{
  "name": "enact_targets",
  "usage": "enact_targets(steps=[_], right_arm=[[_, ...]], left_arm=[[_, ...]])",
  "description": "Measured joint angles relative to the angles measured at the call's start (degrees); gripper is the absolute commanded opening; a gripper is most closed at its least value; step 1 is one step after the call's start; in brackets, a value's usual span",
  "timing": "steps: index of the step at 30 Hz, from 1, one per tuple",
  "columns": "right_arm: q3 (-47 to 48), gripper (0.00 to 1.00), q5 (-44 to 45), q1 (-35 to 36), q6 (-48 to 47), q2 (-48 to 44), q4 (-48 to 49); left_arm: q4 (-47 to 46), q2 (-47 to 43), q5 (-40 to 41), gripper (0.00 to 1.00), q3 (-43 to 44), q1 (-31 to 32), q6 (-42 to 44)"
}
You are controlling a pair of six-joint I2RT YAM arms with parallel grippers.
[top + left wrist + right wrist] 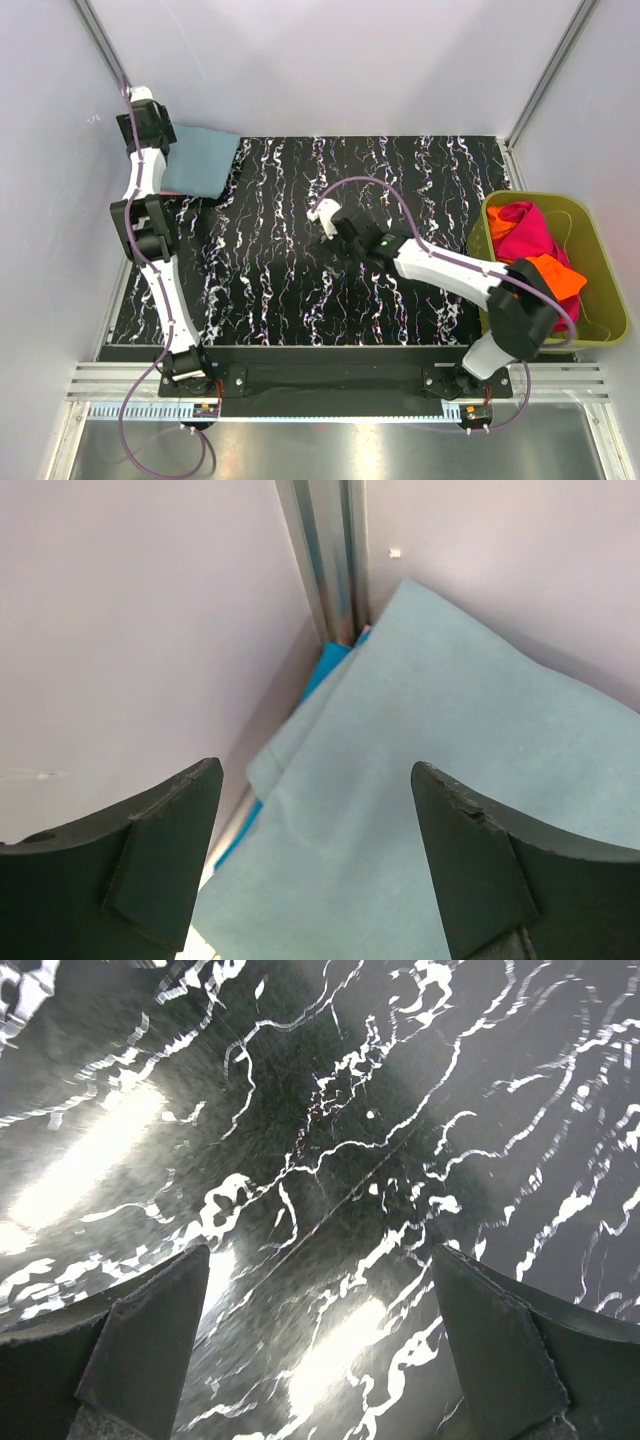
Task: Fold and stack the t-shirts
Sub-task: Neatly place the folded tshirt to the corner, then reset both grippers
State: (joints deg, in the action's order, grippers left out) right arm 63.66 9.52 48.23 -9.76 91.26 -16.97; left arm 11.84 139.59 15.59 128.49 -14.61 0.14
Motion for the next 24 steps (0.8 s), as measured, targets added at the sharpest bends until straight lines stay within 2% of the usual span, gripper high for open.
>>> enact_targets(steps=[6, 9, 12, 16, 24], right_arm=[[-5.3, 1.0, -0.6, -0.1, 6.8, -12.0, -0.7], [-9.0, 1.0, -1.5, -0.3, 11.8, -17.6, -1.0], [-12.9, 1.0, -1.6, -0.3, 17.5, -22.5, -1.4], [-19.8, 1.0, -1.8, -0.4, 25.4, -29.0, -0.1], [-33.1, 1.0, -3.2, -0.6, 45.1, -34.1, 7.6]], left_arm=[[0.5, -8.1, 2.8, 0.85, -8.3, 4.6, 3.2], [0.9, -15.2, 2.9, 0.85, -15.5, 9.6, 3.7], [1.7, -25.0, -0.7, 0.89, -25.4, 15.6, 0.2], [1.1, -41.0, -9.9, 0.98, -42.4, 23.1, -8.2], [-8.6, -73.5, -27.4, 0.99, -87.2, 34.7, -27.3]])
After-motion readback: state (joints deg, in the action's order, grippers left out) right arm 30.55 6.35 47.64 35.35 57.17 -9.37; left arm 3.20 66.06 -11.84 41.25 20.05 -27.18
